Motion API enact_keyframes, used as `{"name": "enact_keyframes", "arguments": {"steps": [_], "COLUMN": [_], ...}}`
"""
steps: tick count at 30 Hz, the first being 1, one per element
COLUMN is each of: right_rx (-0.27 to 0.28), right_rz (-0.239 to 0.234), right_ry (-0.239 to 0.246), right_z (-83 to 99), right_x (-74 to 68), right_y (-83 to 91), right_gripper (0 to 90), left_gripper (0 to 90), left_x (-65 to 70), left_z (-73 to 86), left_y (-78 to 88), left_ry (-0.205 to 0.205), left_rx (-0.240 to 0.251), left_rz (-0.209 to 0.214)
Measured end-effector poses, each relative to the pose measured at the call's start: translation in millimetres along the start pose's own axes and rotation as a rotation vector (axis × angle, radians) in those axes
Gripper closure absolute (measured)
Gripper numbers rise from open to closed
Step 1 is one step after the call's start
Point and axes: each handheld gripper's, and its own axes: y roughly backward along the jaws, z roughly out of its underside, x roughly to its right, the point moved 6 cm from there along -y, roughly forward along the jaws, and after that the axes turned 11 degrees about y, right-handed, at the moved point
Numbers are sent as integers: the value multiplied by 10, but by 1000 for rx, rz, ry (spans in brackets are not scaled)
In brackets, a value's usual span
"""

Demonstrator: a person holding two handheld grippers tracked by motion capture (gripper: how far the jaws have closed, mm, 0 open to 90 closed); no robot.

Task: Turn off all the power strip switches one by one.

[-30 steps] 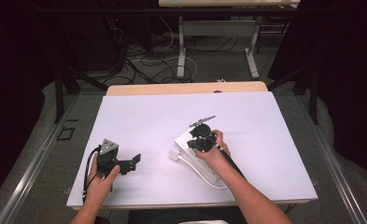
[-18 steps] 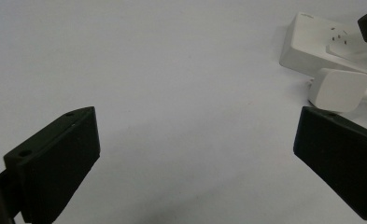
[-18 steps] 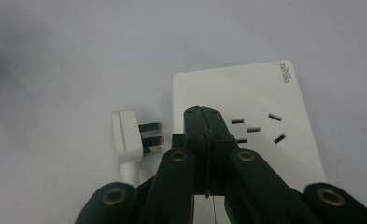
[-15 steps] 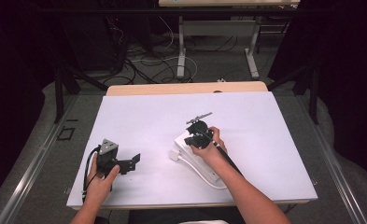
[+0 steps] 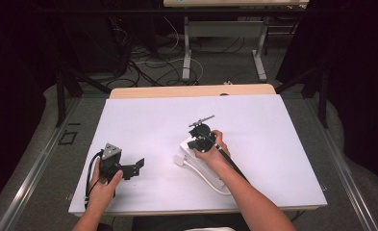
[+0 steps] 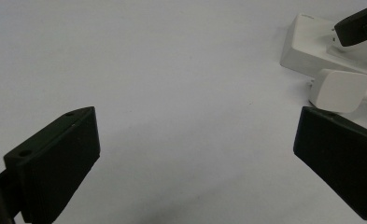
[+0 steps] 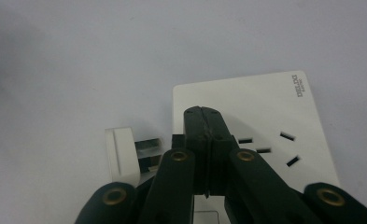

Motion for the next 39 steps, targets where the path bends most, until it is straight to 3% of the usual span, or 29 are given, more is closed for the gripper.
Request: {"name": "enact_keyframes", "arguments": {"steps": [1,4,5,6,8,9,10,11,14,39], "right_rx": [-53,-13,-32,-5,-4,-85,-26,-23,-13,-1], "right_rz": [-3,7,7,6,7,4,9,11,7,1], "right_ry": [4,-1,-3,-3,-2,3,1,15,-2,2], "right_z": [17,3,7,-2,-2,23,12,11,7,30], "right_x": [1,9,7,8,7,7,5,18,9,21], "right_y": [26,-20,-15,-33,-44,0,-49,-52,-61,-75], "right_gripper": [900,900,900,900,900,900,900,900,900,900], "left_gripper": [5,5,5,5,5,5,6,6,5,6], "left_x": [0,-2,-2,-2,-2,-2,-2,-2,-2,1], "left_z": [0,0,0,0,0,0,0,0,1,4], "left_y": [0,1,1,0,-1,-1,-1,-1,-1,-3], "left_ry": [0,0,0,-1,-1,-1,-1,-1,-2,0], "left_rx": [0,0,0,0,0,0,0,0,-2,-3], "left_rz": [0,0,0,1,0,0,0,0,0,-2]}}
